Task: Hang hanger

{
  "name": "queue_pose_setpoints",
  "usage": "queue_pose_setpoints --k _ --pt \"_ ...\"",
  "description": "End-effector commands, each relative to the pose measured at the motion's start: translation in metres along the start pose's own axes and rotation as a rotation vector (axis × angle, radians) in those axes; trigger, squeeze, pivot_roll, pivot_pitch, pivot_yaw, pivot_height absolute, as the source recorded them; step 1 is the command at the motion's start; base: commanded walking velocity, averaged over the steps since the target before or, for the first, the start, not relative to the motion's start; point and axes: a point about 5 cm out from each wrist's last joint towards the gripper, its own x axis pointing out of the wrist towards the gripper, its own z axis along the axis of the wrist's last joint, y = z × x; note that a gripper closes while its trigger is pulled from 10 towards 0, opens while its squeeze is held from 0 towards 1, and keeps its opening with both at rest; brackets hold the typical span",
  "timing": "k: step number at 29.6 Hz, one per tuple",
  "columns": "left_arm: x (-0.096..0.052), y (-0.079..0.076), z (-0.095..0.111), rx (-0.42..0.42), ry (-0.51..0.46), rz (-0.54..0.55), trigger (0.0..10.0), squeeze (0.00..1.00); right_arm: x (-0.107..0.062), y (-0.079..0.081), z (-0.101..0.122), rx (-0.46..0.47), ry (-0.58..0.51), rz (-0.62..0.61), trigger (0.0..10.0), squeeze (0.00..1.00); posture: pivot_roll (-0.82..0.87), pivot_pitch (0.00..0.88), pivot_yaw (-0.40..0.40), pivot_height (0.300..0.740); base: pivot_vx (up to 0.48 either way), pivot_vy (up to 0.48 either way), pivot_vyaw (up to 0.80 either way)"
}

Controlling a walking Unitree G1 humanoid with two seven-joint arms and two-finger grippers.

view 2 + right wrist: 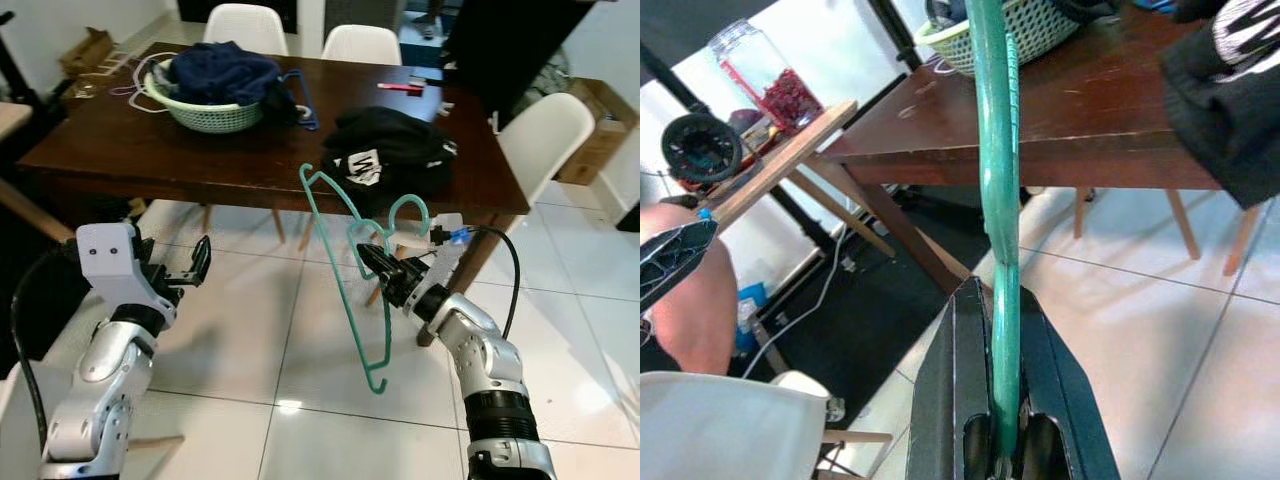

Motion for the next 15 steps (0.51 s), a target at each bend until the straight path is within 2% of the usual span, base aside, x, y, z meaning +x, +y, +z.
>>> queue_pose_setpoints --k 1,15 --pt "-0.0012 -0.0014 -0.0042 -0.016 0.009 0.001 10.0 0.00 -0.0026 -0.0034 0.0001 0.001 -0.009 -0.017 10.0 0.00 0.00 0.034 -0.096 0.740 0.000 0.000 0.00" --pt "0.0003 -0.0032 -0.0041 -0.021 0.005 -0.021 10.0 0.00 -0.0005 -0.0033 0.0002 0.002 -0.001 -0.015 10.0 0.00 0.01 0.023 -0.092 0.740 0.000 0.000 0.00"
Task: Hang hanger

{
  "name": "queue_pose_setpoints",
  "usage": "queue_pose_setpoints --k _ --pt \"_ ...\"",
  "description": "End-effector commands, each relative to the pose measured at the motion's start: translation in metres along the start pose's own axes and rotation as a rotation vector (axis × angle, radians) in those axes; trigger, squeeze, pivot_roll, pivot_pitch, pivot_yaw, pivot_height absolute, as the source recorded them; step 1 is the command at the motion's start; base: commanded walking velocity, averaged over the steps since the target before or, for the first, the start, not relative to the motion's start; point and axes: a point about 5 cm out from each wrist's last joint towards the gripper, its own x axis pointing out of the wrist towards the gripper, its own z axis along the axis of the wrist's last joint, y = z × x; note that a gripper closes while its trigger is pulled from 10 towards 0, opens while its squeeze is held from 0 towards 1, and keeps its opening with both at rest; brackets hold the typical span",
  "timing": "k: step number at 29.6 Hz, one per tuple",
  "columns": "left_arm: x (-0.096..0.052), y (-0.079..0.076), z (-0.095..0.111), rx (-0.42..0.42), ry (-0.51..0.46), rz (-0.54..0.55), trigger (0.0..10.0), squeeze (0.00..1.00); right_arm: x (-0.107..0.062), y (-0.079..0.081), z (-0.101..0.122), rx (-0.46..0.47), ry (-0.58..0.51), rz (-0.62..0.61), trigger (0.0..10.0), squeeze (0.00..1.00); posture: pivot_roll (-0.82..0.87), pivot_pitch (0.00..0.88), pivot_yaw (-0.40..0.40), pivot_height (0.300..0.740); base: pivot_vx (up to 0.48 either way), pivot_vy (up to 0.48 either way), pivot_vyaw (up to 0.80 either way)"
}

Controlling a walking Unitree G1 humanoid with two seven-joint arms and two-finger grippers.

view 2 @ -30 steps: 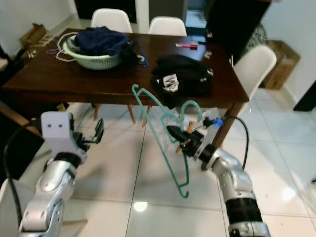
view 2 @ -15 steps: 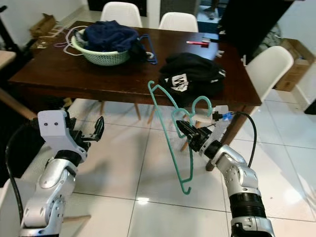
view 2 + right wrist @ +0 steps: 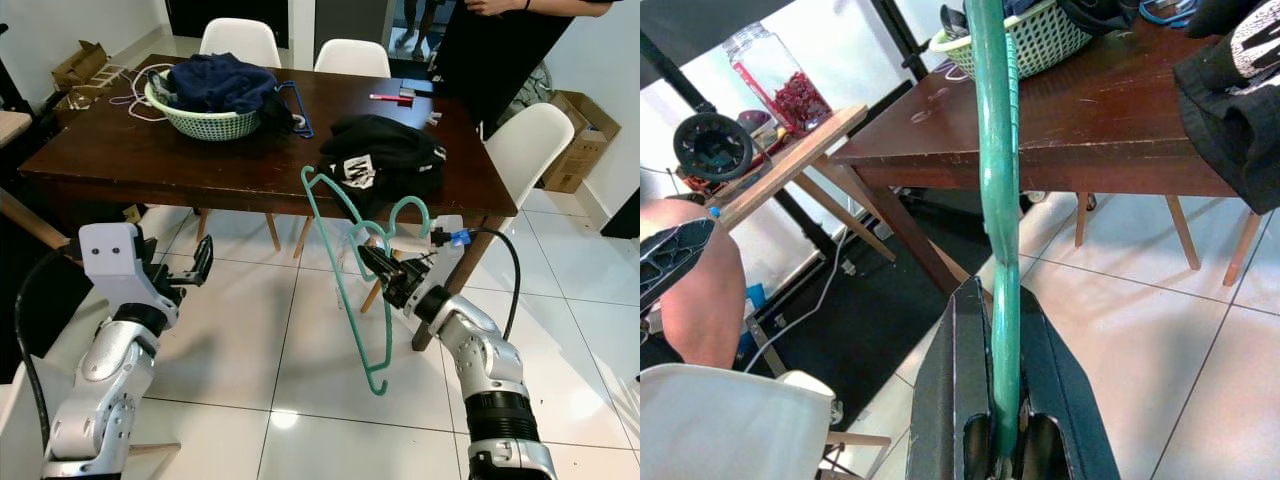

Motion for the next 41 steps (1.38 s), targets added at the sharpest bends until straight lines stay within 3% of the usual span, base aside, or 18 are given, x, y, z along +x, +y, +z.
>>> queue_pose_setpoints --k 1,17,41 --pt "0.001 -0.002 -0.003 -0.015 0.006 -0.012 10.0 0.00 0.000 -0.002 0.001 0.002 -0.005 -0.001 10.0 0.00 0.02 0.022 -0.082 0.740 0.000 0.000 0.00" --pt "-0.001 0.012 0.004 0.012 -0.028 0.045 10.0 0.00 0.005 0.004 0.000 0.007 -0.025 0.028 10.0 0.00 0.07 0.031 -0.069 0.740 0.243 0.000 0.00" --pt "0.004 0.007 0.018 0.022 -0.072 0.024 10.0 0.00 0.003 0.005 0.002 0.027 -0.058 0.036 10.0 0.00 0.07 0.037 -0.060 0.740 0.328 0.000 0.00"
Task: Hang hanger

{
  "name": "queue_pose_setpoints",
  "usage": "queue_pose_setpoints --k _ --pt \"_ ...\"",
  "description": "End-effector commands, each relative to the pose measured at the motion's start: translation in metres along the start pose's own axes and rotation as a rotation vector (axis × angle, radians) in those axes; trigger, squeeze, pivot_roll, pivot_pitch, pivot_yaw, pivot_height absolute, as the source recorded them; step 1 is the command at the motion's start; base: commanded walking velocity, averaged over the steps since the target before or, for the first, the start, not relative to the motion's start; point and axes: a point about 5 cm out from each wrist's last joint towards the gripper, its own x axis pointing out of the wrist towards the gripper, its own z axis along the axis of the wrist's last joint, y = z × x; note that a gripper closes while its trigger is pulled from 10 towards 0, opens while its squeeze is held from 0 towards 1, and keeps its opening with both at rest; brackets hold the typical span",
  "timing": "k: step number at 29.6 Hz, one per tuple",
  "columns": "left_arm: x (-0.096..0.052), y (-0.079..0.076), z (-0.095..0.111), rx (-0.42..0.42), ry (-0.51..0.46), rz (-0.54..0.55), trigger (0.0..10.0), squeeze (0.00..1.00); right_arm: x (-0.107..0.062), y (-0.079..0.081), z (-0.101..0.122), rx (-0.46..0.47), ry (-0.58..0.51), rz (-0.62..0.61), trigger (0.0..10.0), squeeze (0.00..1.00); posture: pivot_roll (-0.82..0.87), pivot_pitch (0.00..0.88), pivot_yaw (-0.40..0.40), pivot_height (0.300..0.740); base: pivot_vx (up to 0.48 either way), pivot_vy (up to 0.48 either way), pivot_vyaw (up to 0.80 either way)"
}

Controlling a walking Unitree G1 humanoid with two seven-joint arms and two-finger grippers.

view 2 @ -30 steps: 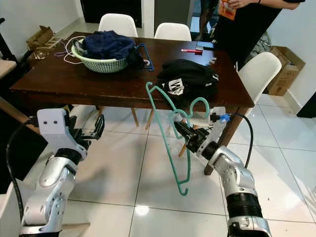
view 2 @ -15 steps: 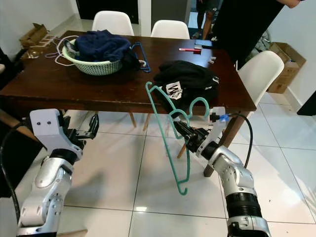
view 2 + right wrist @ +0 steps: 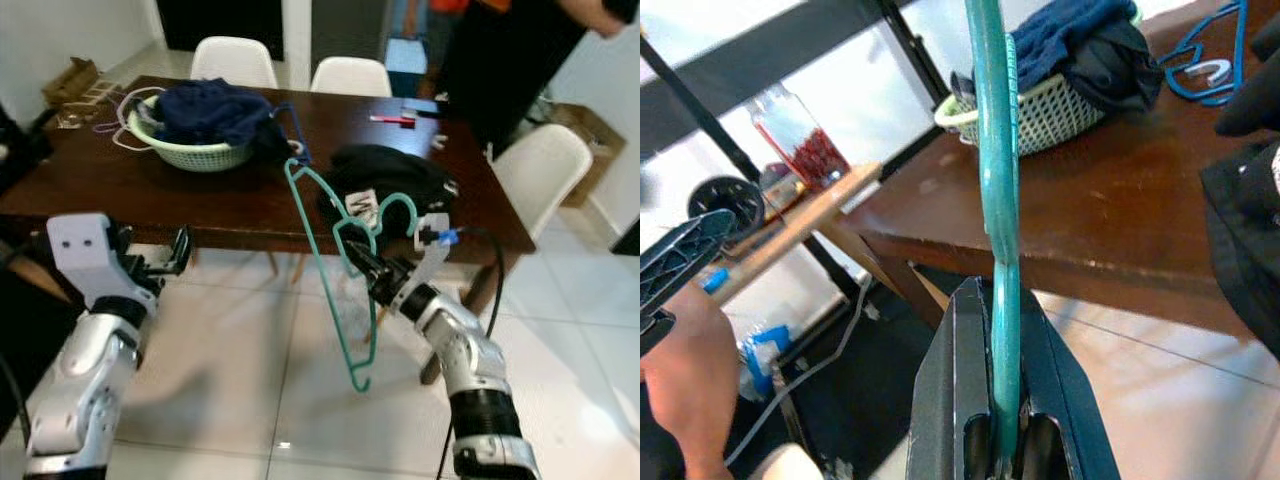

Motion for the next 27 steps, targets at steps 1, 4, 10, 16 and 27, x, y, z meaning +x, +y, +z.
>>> queue_pose_setpoints --k 1,4,10,16,27 --pt "0.002 -0.005 0.005 0.000 -0.011 -0.019 10.0 0.00 -0.004 -0.003 0.006 -0.005 -0.026 -0.012 10.0 0.00 0.08 0.035 -0.062 0.740 0.337 0.000 0.00" --pt "0.003 -0.005 0.005 0.000 -0.013 -0.020 10.0 0.00 -0.004 -0.003 0.006 -0.004 -0.027 -0.013 10.0 0.00 0.08 0.035 -0.062 0.740 0.336 0.000 0.00" --pt "0.005 -0.005 0.009 -0.001 -0.025 -0.023 10.0 0.00 -0.004 -0.003 0.006 -0.004 -0.030 -0.009 10.0 0.00 0.08 0.033 -0.060 0.740 0.333 0.000 0.00" --pt "0.010 0.000 0.022 -0.014 -0.065 -0.018 10.0 0.00 -0.003 0.000 0.005 -0.006 -0.021 0.009 10.0 0.00 0.08 0.027 -0.053 0.740 0.333 0.000 -0.27" --pt "0.016 -0.001 0.037 -0.015 -0.109 -0.023 10.0 0.00 -0.002 0.001 0.006 -0.024 -0.025 0.008 10.0 0.00 0.07 0.024 -0.057 0.740 0.331 0.000 -0.32"
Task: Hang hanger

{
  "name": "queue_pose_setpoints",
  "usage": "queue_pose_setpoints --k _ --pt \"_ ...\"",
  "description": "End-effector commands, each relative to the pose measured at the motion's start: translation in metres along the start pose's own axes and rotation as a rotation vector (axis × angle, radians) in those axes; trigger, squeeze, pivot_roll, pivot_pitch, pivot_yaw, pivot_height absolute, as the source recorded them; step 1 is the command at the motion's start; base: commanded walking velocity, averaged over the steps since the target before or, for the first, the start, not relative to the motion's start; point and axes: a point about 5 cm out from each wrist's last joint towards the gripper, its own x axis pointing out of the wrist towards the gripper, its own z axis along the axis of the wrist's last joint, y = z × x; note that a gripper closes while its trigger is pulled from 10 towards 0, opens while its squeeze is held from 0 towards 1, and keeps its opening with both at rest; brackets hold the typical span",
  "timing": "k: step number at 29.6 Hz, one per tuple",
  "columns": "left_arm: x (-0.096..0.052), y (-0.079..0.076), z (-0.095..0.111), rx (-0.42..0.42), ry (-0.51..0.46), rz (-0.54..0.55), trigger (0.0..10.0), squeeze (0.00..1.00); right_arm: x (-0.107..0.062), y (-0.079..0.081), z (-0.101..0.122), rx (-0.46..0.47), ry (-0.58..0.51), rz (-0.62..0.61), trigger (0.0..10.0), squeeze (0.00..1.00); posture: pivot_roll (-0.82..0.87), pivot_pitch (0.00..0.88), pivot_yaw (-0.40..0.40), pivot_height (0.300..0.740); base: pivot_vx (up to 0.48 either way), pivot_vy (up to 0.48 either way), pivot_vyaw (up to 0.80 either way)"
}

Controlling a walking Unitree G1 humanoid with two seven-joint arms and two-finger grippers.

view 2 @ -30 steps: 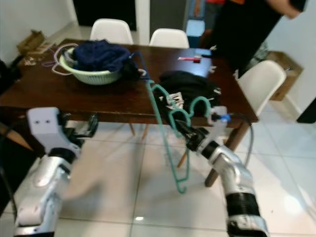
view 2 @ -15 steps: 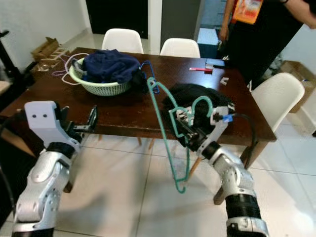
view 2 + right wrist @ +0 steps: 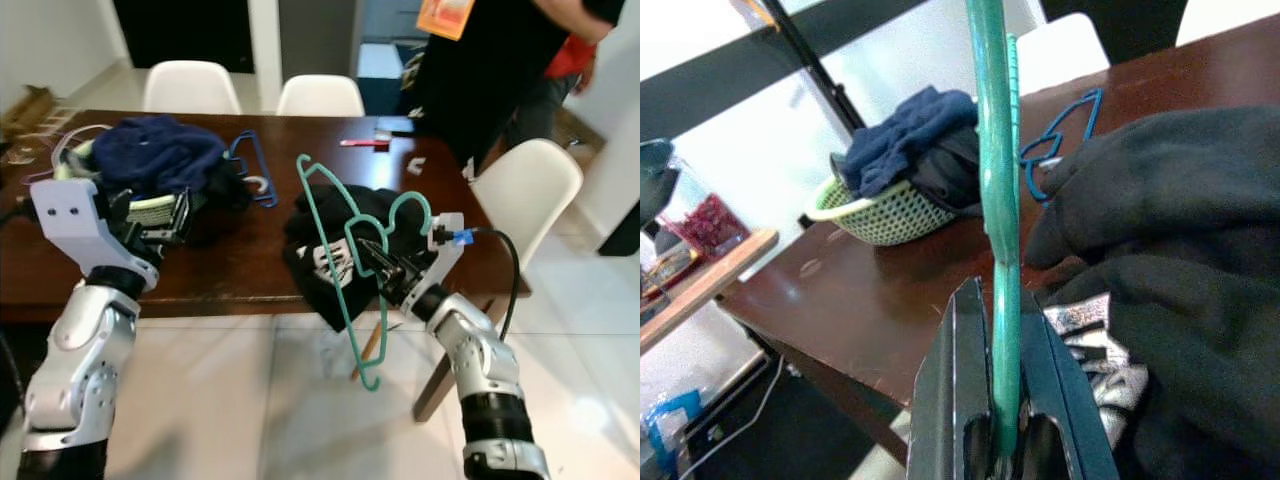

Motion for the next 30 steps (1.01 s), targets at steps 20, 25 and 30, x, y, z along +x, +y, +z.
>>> queue_pose_setpoints --k 20,25,30 --pt "0.025 0.005 0.013 0.015 -0.037 -0.013 10.0 0.00 0.002 0.001 0.002 -0.016 -0.011 -0.002 10.0 0.00 0.07 0.024 -0.059 0.740 0.332 0.000 0.00" --pt "0.028 0.009 0.012 0.014 -0.030 0.010 10.0 0.00 0.002 0.001 0.002 -0.018 -0.008 -0.003 10.0 0.00 0.07 0.023 -0.059 0.740 0.326 0.000 0.00" --pt "0.032 0.031 0.000 0.040 0.039 0.108 10.0 0.00 0.001 0.001 0.001 -0.019 -0.005 -0.007 10.0 0.00 0.07 0.024 -0.059 0.740 0.285 0.000 0.00"
